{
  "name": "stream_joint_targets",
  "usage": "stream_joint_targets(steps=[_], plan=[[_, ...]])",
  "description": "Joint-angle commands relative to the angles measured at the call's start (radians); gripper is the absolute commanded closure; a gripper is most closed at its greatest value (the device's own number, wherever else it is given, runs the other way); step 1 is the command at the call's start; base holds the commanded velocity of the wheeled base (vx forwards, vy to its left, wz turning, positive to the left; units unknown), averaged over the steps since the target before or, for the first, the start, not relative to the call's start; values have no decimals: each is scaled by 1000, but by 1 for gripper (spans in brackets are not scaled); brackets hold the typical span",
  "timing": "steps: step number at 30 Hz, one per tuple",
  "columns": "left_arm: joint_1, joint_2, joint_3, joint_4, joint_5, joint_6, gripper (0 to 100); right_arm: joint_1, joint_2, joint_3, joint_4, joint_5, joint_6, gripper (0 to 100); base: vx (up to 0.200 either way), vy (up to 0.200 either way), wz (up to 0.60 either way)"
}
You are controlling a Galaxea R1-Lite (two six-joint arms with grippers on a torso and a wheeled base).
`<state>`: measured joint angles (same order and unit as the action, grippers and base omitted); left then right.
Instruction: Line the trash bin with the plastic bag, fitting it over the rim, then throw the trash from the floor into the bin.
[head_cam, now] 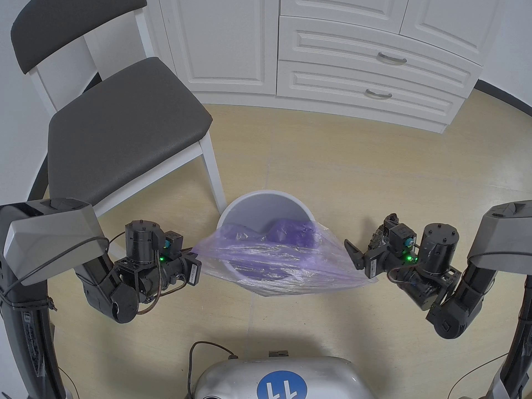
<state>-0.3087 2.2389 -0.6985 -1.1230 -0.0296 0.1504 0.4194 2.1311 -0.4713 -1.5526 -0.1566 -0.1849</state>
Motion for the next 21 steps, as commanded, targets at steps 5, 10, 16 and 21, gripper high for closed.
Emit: stream_joint_targets(steps=[5,10,16,21], plan=[[7,5,5,-1,-1,0,0,286,-26,-43,-18,-208,-45,0,0,0,0],[17,-38,30,-4,-10,3,0,309,-8,-138,22,-205,-217,0,0,0,0],[17,-121,82,-6,-13,31,0,365,-16,-216,266,-205,-370,0,0,0,0],[16,-171,103,-6,-23,31,0,358,49,-285,345,-205,-473,0,0,0,0]])
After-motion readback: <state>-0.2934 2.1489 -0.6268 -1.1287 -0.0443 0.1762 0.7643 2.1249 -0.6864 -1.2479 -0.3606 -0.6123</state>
